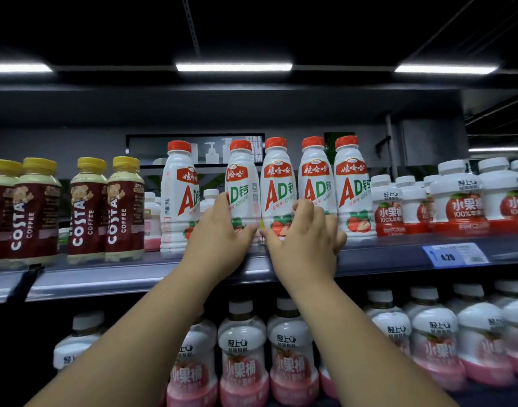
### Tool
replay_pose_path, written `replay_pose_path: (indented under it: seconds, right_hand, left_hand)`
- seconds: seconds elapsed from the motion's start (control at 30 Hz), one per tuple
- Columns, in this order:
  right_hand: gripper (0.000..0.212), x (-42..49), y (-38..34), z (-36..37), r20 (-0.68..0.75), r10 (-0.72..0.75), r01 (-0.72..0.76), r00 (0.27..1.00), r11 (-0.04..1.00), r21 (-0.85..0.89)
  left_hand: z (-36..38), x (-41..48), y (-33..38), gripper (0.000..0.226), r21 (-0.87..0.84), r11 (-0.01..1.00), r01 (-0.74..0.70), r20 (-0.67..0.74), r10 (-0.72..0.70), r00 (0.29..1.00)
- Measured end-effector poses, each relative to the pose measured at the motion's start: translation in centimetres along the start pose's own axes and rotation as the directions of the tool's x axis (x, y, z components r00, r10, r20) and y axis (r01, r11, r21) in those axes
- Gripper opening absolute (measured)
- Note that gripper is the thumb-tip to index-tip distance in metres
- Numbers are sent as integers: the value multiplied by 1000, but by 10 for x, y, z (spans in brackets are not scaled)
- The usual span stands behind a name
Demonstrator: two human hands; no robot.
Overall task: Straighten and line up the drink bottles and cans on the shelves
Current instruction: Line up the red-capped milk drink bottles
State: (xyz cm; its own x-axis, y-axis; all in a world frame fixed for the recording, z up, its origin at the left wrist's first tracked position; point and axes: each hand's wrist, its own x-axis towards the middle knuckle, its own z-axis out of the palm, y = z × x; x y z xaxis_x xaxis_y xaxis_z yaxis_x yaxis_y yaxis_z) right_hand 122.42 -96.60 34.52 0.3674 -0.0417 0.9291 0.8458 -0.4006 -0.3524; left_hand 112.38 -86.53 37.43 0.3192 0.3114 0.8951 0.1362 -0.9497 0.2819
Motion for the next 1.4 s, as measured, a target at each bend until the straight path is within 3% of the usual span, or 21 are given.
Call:
replay_pose_path:
  seconds: [0.17, 0.27, 0.37, 0.47, 0.57, 0.63, 0.8, 0.97, 1.07, 1.13, 1.23, 1.33, 1.4]
  right_hand:
    - [60, -3, 4, 0, -58, -53, 53, 997, 999, -3]
    - [59, -3, 8, 0, -65, -108, 109, 992, 994, 2]
    - [51, -4, 10, -1, -57, -164, 163, 985, 987, -9]
    - [46, -4, 10, -3, -29, -191, 191, 981, 982, -11]
    - [44, -4, 8, -3, -18, -198, 198, 980, 980, 1]
    - [43, -5, 8, -3, -10, -202, 202, 979, 979, -1]
    - [43, -5, 7, -2, -14, -200, 200, 980, 980, -11]
    - [47, -3, 4, -2, 43, -203, 203, 978, 979, 4]
    - [57, -1, 4, -6, 97, -213, 216, 972, 976, -19]
    - [69, 4, 6, -8, 117, -221, 235, 968, 965, -119]
    - [88, 18, 15, -21, 167, -175, 212, 970, 948, -236]
    - [97, 24, 28, -26, 288, -34, 114, 957, 957, -266]
    - [97, 21, 31, -26, 305, -21, 100, 952, 964, -248]
  left_hand:
    - [2, -3, 3, 48, 137, 990, 19, 37, -25, 999]
    - [-3, -9, 4, 53, 104, 994, 14, 10, -15, 1000]
    - [-15, -26, -1, 62, 179, 983, -29, -180, 62, 982]
    - [-31, -36, -14, 68, 260, 963, 78, -360, 22, 933]
    - [-45, -25, -24, 93, 158, 929, 334, -281, -282, 917]
    - [-48, -15, -25, 104, 177, 898, 403, -212, -365, 906]
    - [-50, 3, -36, 94, 258, 872, 415, -162, -384, 909]
    - [-51, 7, -41, 79, -50, 948, 314, 22, -313, 949]
    - [-49, 9, -36, 66, -102, 960, 260, 100, -250, 963]
    - [-45, 9, -33, 65, -65, 962, 265, 121, -256, 959]
    - [-37, 5, -28, 70, 151, 955, 257, 69, -270, 960]
    - [-32, 4, -29, 72, 224, 943, 244, 21, -255, 967]
    - [-31, 5, -33, 80, 233, 942, 240, 14, -250, 968]
